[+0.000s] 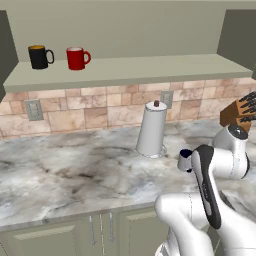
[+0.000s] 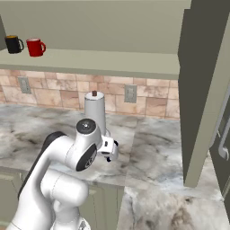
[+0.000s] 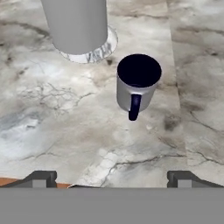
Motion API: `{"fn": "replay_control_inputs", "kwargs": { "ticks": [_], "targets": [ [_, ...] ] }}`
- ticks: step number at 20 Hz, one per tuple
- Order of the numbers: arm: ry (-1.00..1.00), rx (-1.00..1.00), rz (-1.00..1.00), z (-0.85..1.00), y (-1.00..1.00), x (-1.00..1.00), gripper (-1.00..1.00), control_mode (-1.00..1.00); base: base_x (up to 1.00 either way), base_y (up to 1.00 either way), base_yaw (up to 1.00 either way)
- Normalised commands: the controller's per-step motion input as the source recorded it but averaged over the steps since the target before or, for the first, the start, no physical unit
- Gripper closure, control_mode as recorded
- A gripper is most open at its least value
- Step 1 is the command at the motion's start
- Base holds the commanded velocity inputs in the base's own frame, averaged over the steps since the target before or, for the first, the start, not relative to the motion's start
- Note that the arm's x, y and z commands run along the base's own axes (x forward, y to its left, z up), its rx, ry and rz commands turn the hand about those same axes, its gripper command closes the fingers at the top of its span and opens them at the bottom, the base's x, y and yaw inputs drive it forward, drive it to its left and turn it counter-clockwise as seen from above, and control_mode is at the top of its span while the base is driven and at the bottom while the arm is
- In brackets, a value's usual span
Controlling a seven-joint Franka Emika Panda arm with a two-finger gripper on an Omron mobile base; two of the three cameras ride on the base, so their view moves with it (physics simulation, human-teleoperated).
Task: Pick the mug on the counter and place it in the cabinet with the handle facing the right, like the mugs already inside.
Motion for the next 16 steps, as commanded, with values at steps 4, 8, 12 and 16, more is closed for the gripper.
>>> {"fn": "replay_control_inputs", "kwargs": {
  "ticks": [4, 8, 12, 16],
  "targets": [
    [-0.08, 0.0, 0.0, -0.36, -0.12, 0.0, -1.0, -1.0, 0.0, 0.0, 0.0],
    [-0.08, -0.01, 0.0, -0.4, -0.15, 0.04, -1.0, -1.0, 0.0, 0.0, 0.0],
    [-0.09, -0.07, 0.0, -0.45, -0.08, 0.05, -1.0, -1.0, 0.0, 0.0, 0.0],
    [-0.08, -0.07, 0.0, -0.38, -0.02, 0.18, -1.0, -1.0, 0.0, 0.0, 0.0]
  ]
}}
